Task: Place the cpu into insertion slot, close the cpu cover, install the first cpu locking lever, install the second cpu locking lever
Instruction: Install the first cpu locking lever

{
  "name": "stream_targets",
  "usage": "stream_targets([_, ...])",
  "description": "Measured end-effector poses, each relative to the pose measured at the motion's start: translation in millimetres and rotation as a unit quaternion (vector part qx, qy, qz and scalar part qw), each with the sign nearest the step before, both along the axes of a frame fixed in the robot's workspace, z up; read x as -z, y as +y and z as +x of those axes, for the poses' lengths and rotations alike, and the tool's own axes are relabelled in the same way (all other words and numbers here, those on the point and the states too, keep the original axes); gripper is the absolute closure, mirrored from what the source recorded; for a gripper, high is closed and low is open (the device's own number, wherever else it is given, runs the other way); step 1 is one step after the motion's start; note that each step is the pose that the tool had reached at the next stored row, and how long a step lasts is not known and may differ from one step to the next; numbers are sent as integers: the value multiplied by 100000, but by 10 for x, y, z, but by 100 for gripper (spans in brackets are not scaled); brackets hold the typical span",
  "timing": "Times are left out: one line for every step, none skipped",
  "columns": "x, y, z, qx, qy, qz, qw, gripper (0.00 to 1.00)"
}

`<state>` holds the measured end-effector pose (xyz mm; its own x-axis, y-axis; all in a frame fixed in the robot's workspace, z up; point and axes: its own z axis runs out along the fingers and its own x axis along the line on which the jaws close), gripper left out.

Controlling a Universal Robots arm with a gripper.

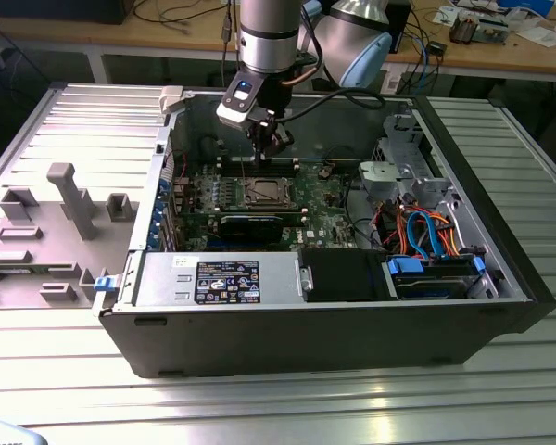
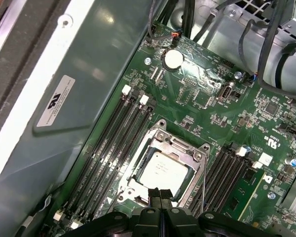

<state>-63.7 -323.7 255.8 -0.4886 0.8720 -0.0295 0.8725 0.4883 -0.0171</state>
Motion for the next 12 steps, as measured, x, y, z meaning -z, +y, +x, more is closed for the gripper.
stream_targets([0, 0, 0, -28, 1, -3, 100000, 89])
stream_targets([0, 0, 0, -51, -1, -3, 100000, 89])
stream_targets([0, 0, 0, -132, -1, 3, 100000, 89])
stream_targets([0, 0, 0, -170, 1, 20, 100000, 89])
stream_targets([0, 0, 0, -181, 2, 29, 100000, 89])
stream_targets([0, 0, -1, -198, 1, 40, 100000, 89])
stream_targets([0, 0, 0, -220, 2, 53, 100000, 89])
stream_targets([0, 0, 0, -247, 1, 73, 100000, 89])
stream_targets([0, 0, 0, -257, 0, 83, 100000, 89])
stream_targets([0, 0, 0, -267, -2, 101, 100000, 89])
stream_targets([0, 0, 0, -287, 3, 120, 100000, 89])
stream_targets([0, 0, 0, -299, 2, 134, 99999, 89])
